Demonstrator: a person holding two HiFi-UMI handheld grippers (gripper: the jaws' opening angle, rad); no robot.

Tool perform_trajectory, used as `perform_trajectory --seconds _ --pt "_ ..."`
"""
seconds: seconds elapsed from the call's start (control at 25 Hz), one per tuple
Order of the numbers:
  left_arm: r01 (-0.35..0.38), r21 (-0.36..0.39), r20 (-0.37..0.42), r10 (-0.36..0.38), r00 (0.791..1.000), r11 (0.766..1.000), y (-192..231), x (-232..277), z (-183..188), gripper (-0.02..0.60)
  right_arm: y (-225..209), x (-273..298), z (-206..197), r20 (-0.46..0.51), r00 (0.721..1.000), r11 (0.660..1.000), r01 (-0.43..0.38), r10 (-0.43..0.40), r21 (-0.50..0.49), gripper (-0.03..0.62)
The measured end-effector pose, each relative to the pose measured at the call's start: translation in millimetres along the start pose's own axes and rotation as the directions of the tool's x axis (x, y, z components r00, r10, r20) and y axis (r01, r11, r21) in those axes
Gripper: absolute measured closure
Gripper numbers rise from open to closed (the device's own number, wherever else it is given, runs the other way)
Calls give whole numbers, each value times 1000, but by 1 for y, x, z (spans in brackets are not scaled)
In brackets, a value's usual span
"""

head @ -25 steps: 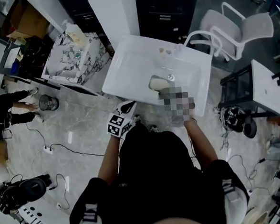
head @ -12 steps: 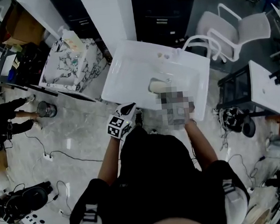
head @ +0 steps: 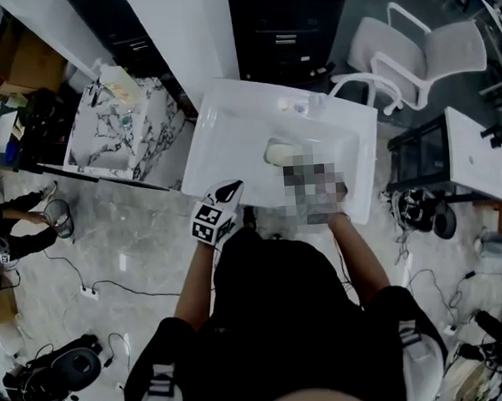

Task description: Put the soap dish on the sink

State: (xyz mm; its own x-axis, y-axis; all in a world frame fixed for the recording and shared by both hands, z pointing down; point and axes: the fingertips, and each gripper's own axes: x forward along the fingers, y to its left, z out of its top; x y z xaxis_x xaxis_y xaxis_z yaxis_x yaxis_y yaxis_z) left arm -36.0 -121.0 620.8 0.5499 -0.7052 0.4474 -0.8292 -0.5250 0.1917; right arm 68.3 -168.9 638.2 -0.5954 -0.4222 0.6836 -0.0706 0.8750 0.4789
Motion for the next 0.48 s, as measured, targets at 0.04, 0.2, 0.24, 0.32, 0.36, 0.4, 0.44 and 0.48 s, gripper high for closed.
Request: perform_trajectory --seconds 0.04,0.2,0.24,0.32,0.36,0.4,0.44,0.48 --pt "3 -2 -1 -3 1000 1000 5 4 2 581 -3 3 0 -2 1000 1000 -1 1 3 583" --pt "10 -13 6 -10 1000 1000 26 19 12 581 -18 16 0 -18 1000 1000 -9 9 6 582" --pt "14 -13 9 -13 1000 1000 31 23 15 581 -22 19 -1 -23 1000 1000 -10 10 6 582" --pt "22 -9 13 -22 1000 1000 38 29 20 581 -31 25 -2 -32 999 1000 -10 10 7 582" --pt "26 -8 14 -26 1000 1000 42 32 22 581 -35 29 -2 -37 999 1000 -9 9 7 582" --pt "28 -7 13 -28 1000 1000 46 34 22 581 -40 32 -2 -40 999 1000 -7 7 7 582" --pt "31 -8 11 -31 999 999 50 36 23 581 -44 35 -2 -42 999 1000 -5 5 8 582" --pt "34 -9 9 -34 999 999 54 38 24 581 -48 38 0 -42 999 1000 -2 3 10 582"
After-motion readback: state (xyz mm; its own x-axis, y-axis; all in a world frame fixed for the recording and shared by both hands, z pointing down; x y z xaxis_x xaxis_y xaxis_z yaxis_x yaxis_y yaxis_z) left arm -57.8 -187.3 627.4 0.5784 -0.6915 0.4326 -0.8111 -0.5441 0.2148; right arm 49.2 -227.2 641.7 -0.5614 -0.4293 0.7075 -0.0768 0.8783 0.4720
